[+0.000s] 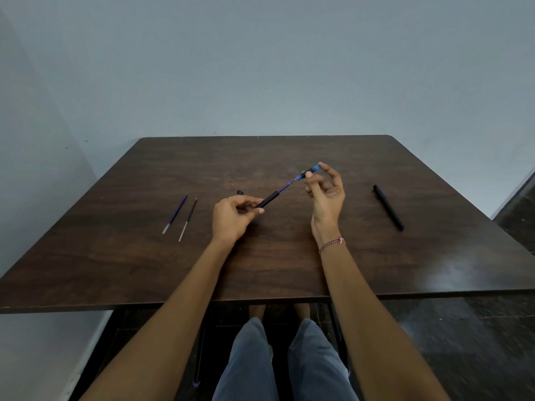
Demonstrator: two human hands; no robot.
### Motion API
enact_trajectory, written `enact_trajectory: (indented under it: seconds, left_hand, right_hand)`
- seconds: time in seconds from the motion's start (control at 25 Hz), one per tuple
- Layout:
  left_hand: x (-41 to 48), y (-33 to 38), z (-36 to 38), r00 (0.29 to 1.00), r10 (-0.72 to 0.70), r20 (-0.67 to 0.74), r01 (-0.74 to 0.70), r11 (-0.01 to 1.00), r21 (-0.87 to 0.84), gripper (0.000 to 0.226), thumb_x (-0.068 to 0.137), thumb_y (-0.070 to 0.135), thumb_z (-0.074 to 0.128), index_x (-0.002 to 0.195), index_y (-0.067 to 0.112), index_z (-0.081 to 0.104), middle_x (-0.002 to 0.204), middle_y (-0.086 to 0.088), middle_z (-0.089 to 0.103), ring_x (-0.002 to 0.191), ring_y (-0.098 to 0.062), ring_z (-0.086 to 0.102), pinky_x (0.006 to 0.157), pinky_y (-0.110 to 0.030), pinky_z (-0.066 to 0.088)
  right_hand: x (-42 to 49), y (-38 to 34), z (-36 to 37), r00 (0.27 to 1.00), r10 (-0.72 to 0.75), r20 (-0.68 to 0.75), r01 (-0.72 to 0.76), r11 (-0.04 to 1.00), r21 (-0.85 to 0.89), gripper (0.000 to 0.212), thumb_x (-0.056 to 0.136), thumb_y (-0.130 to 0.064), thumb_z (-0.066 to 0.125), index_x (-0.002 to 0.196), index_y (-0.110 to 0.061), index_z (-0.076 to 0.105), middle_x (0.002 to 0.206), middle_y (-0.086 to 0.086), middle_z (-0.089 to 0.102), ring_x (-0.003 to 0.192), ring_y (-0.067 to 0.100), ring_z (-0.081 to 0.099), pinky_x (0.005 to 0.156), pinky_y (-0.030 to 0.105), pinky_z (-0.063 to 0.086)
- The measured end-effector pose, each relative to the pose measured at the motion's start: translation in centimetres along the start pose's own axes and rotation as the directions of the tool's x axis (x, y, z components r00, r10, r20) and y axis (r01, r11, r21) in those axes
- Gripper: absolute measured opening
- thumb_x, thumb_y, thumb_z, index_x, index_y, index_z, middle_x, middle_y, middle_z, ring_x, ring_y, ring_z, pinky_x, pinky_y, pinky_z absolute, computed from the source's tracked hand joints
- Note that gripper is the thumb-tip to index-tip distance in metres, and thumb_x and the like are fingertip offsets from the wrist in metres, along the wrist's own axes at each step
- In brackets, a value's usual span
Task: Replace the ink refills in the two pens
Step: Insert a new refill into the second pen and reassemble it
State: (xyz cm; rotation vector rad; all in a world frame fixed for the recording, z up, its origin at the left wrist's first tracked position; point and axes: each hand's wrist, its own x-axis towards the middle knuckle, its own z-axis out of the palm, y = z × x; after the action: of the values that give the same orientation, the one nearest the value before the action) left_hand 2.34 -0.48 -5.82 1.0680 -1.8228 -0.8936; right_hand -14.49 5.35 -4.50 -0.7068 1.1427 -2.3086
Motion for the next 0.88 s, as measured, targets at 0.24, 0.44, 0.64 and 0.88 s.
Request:
enact_trajectory:
  seconds: [0.24,0.44,0.64,0.88]
  left_hand:
    - [-0.07,0.03,-0.04,1.000,0.003,-0.003,-0.003,1.000,0.008,0.025,0.072,0.009,0.080,0.094,0.019,0.075,0.081,0.012,0.068,0.069,0.002,0.059,0.062,-0.001,0.043]
    - [-0.02,-0.01,-0.08,1.000,-0.011,0.002,0.011,1.000,0.017,0.025,0.072,0.011,0.079,0.095,0.022,0.075,0.082,0.014,0.067,0.072,0.003,0.060,0.062,0.000,0.043]
    - [0.04,-0.15,0.04,1.000,-0.007,-0.013,0.007,1.000,0.026,0.024,0.073,0.013,0.079,0.095,0.023,0.075,0.080,0.013,0.067,0.071,0.003,0.059,0.062,0.000,0.042]
    - [0.13,-0.23,0.04,1.000,0.014,-0.019,-0.013,0.999,0.030,0.024,0.076,0.015,0.077,0.098,0.023,0.075,0.081,0.015,0.066,0.075,0.003,0.059,0.064,0.000,0.042]
  right_hand:
    - [-0.20,0.10,0.07,0.999,-0.004,0.047,0.006,0.999,-0.048,0.033,0.081,-0.004,0.072,0.106,-0.023,0.060,0.073,-0.006,0.073,0.084,0.009,0.069,0.067,0.019,0.053]
    - [-0.37,0.24,0.12,0.993,-0.024,0.112,0.034,0.995,-0.093,0.031,0.082,-0.005,0.071,0.104,-0.024,0.060,0.071,-0.009,0.073,0.081,0.003,0.070,0.065,0.017,0.052]
    - [-0.28,0.28,0.00,0.993,-0.027,0.112,0.040,0.993,-0.115,0.030,0.083,-0.006,0.071,0.106,-0.022,0.059,0.072,-0.009,0.073,0.081,0.003,0.070,0.067,0.017,0.053]
    - [-0.29,0.34,0.17,0.992,-0.009,0.127,0.030,0.986,-0.167,0.031,0.081,-0.004,0.072,0.103,-0.023,0.061,0.075,-0.006,0.070,0.077,0.002,0.068,0.069,0.017,0.054]
